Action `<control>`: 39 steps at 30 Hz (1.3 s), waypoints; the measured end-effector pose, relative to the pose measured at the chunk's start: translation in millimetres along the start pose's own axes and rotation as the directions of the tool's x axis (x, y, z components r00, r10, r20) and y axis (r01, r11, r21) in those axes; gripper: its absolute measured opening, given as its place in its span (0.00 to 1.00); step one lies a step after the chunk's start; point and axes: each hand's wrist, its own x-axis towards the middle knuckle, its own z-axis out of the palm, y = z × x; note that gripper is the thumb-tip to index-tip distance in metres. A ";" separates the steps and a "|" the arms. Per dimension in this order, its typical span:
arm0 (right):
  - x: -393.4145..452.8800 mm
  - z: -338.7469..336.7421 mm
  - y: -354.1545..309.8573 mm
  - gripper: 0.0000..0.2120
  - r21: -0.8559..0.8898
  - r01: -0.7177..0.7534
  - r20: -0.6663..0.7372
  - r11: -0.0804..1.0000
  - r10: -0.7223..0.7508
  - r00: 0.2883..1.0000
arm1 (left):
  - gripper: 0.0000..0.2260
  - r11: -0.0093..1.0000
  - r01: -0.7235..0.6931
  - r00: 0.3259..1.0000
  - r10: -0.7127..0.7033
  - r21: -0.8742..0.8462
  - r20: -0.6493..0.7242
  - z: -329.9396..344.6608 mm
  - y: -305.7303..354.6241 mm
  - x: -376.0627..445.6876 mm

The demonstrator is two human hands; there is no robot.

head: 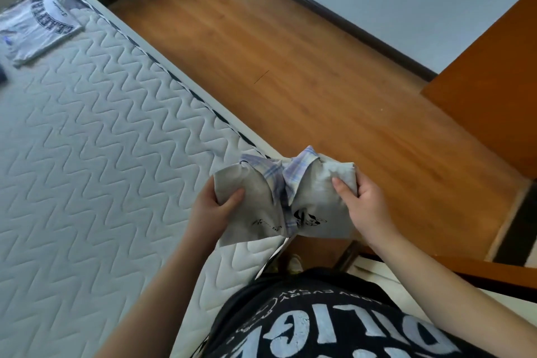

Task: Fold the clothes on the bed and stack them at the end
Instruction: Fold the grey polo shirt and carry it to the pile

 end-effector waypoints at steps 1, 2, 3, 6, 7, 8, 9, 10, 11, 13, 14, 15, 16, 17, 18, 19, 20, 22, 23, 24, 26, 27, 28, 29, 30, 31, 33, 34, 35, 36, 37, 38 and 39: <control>2.1 -2.4 -0.3 0.17 -0.005 -0.007 -0.007 1.000 0.007 1.000 | 0.12 1.000 -0.013 1.000 0.013 0.005 0.025 0.8 0.3 5.8; 4.6 -4.4 -1.1 0.18 -0.009 -0.014 -0.017 1.000 0.013 1.000 | 0.12 1.000 -0.026 0.999 0.025 0.010 0.048 2.3 1.0 11.9; 7.1 -6.1 -2.1 0.19 -0.014 -0.019 -0.032 1.000 0.019 0.999 | 0.12 0.999 -0.035 0.997 0.034 0.015 0.068 3.8 1.8 18.0; 14.8 -10.4 -5.7 0.16 -0.003 -0.002 -0.089 1.000 0.001 0.996 | 0.11 0.998 -0.056 0.993 0.054 0.018 0.107 9.5 4.4 37.9; 17.6 -11.5 -7.5 0.14 0.007 0.002 -0.102 1.000 -0.001 0.995 | 0.10 0.998 -0.061 0.991 0.059 0.018 0.118 11.6 5.8 44.8; 20.7 -13.3 -9.2 0.12 0.024 -0.001 -0.110 1.000 0.004 0.994 | 0.10 0.998 -0.060 0.990 0.058 0.017 0.132 14.2 7.5 51.4; 24.9 -16.2 -10.4 0.11 0.038 -0.009 -0.115 0.999 0.014 0.993 | 0.10 0.998 -0.056 0.988 0.053 0.019 0.147 17.4 10.0 57.7; 29.8 -19.5 -12.0 0.11 0.049 -0.019 -0.116 0.999 0.024 0.993 | 0.11 0.998 -0.053 0.987 0.049 0.023 0.155 21.3 12.8 63.6; 35.8 -24.0 -13.2 0.10 0.052 -0.028 -0.120 0.998 0.035 0.992 | 0.12 0.998 -0.054 0.986 0.048 0.030 0.160 25.6 15.6 69.6; 50.9 -34.1 -15.3 0.06 0.049 -0.035 -0.136 0.998 0.041 0.990 | 0.11 0.997 -0.063 0.984 0.056 0.037 0.170 34.7 21.0 82.1; 59.6 -38.9 -16.3 0.04 0.047 -0.034 -0.140 0.998 0.040 0.989 | 0.10 0.997 -0.067 0.982 0.060 0.035 0.177 39.1 23.9 88.4; 68.8 -43.6 -17.4 0.04 0.046 -0.033 -0.139 0.998 0.039 0.990 | 0.10 0.997 -0.068 0.981 0.062 0.031 0.185 43.7 26.7 94.7; 77.7 -47.5 -18.3 0.04 0.043 -0.033 -0.133 0.999 0.039 0.990 | 0.10 0.998 -0.066 0.979 0.059 0.026 0.194 48.1 29.1 100.4; 87.9 -51.7 -19.2 0.04 0.039 -0.036 -0.124 0.999 0.041 0.992 | 0.11 0.998 -0.059 0.979 0.053 0.023 0.198 53.0 31.9 106.7; 98.9 -56.2 -19.7 0.04 0.036 -0.040 -0.111 0.999 0.043 0.993 | 0.11 0.998 -0.050 0.980 0.045 0.022 0.194 58.9 34.4 113.6; 110.7 -61.0 -19.7 0.04 0.038 -0.042 -0.097 0.998 0.045 0.994 | 0.11 0.999 -0.039 0.982 0.035 0.021 0.184 65.5 37.0 120.7; 122.4 -65.4 -19.1 0.04 0.042 -0.041 -0.083 0.998 0.045 0.996 | 0.11 1.000 -0.026 0.985 0.022 0.017 0.170 72.3 39.9 127.8; 149.9 -77.7 -16.7 0.05 0.049 -0.040 -0.063 0.998 0.043 0.997 | 0.12 1.000 0.009 0.990 -0.010 0.008 0.140 90.0 46.0 144.2; 164.8 -85.0 -14.9 0.05 0.049 -0.041 -0.049 0.998 0.043 0.998 | 0.12 1.000 0.025 0.992 -0.026 0.003 0.123 100.7 49.1 152.8; 180.8 -93.7 -12.2 0.05 0.047 -0.044 -0.028 0.998 0.046 0.999 | 0.13 0.999 0.039 0.994 -0.038 0.000 0.100 112.9 52.6 161.1; 213.9 -112.9 -7.6 0.05 0.037 -0.052 0.025 0.998 0.051 0.998 | 0.15 0.998 0.055 0.997 -0.055 -0.006 0.052 140.1 61.1 176.7; 231.0 -123.9 -5.6 0.04 0.034 -0.060 0.052 0.998 0.058 0.997 | 0.15 0.998 0.063 0.998 -0.062 -0.013 0.032 155.3 67.2 184.2; 247.8 -136.2 -3.7 0.04 0.030 -0.065 0.072 0.997 0.062 0.995 | 0.14 0.998 0.069 0.997 -0.069 -0.012 0.015 171.5 74.5 191.5; 264.6 -149.4 -2.8 0.05 0.021 -0.060 0.089 0.998 0.058 0.994 | 0.14 0.997 0.071 0.997 -0.071 0.001 -0.003 188.0 83.0 198.8; 281.6 -163.1 -2.8 0.08 0.009 -0.051 0.108 0.999 0.050 0.993 | 0.14 0.997 0.070 0.997 -0.069 0.022 -0.023 204.1 92.1 206.9; 298.0 -176.8 -3.3 0.12 0.002 -0.050 0.132 0.999 0.050 0.990 | 0.14 0.997 0.071 0.997 -0.070 0.038 -0.042 219.5 101.8 214.9; 329.2 -203.4 -6.3 0.15 0.016 -0.066 0.178 0.998 0.062 0.982 | 0.14 0.997 0.071 0.996 -0.069 0.043 -0.065 247.6 122.8 231.3; 344.2 -216.4 -8.2 0.15 0.025 -0.071 0.189 0.997 0.065 0.980 | 0.14 0.997 0.066 0.996 -0.063 0.048 -0.063 260.5 133.6 239.8; 358.8 -228.4 -10.2 0.16 0.029 -0.077 0.191 0.997 0.070 0.979 | 0.14 0.996 0.060 0.997 -0.057 0.060 -0.057 273.1 144.0 248.2; 372.5 -239.4 -12.3 0.16 0.032 -0.081 0.191 0.996 0.073 0.979 | 0.14 0.996 0.055 0.997 -0.051 0.071 -0.054 284.8 153.6 256.1; 385.2 -249.2 -14.6 0.16 0.038 -0.084 0.193 0.996 0.075 0.978 | 0.15 0.996 0.048 0.998 -0.044 0.076 -0.055 295.5 162.0 263.7; 396.0 -257.2 -16.6 0.16 0.043 -0.085 0.191 0.995 0.076 0.979 | 0.15 0.996 0.042 0.998 -0.037 0.075 -0.056 304.6 168.9 270.7; 405.8 -263.6 -18.0 0.17 0.047 -0.088 0.182 0.995 0.078 0.980 | 0.15 0.996 0.040 0.998 -0.036 0.076 -0.052 312.6 174.6 278.6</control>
